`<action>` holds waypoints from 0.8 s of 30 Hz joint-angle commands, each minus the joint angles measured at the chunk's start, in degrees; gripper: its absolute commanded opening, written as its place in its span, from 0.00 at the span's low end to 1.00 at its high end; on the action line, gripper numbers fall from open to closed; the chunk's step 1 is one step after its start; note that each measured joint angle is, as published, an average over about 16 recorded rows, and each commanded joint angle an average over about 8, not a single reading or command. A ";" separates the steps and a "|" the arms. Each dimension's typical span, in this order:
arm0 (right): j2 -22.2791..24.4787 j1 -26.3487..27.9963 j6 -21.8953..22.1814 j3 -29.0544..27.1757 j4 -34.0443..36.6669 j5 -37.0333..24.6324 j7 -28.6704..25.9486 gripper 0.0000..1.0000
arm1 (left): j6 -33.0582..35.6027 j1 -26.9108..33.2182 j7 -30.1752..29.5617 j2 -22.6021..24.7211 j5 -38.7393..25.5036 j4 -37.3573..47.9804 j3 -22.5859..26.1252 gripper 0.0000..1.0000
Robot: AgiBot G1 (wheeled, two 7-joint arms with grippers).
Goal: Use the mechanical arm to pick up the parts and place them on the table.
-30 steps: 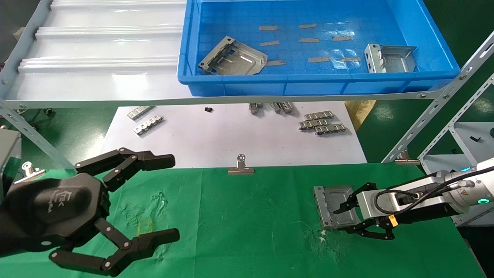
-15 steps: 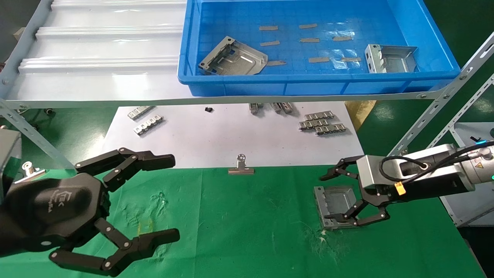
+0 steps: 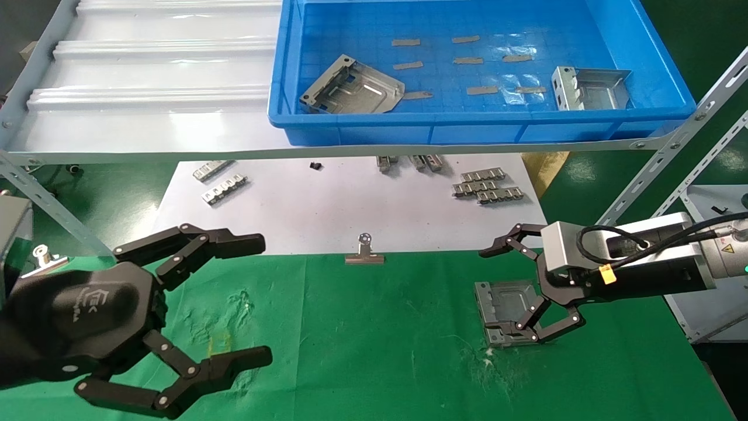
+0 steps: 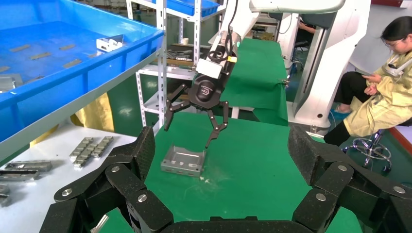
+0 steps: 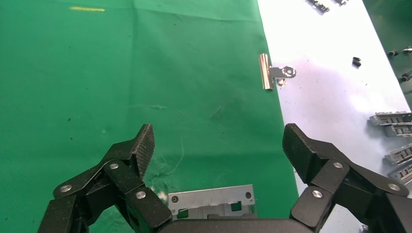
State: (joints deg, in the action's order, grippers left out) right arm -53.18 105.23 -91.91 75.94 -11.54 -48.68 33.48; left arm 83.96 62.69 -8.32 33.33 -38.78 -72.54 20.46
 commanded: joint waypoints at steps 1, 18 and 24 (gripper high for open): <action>-0.22 0.14 0.03 0.30 0.35 -0.38 0.44 1.00 | 0.00 0.00 0.00 0.00 0.00 0.00 0.00 1.00; 4.76 -11.68 1.69 -15.97 -16.50 1.60 -11.63 1.00 | 0.00 0.01 0.01 0.00 0.01 0.01 0.01 1.00; 6.64 -16.17 2.32 -22.13 -22.89 2.33 -16.20 1.00 | 0.00 0.01 0.01 0.00 0.01 0.02 0.02 1.00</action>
State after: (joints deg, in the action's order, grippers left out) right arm -46.55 89.09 -89.59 53.84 -34.38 -46.35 17.30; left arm 83.97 62.70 -8.31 33.33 -38.77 -72.53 20.47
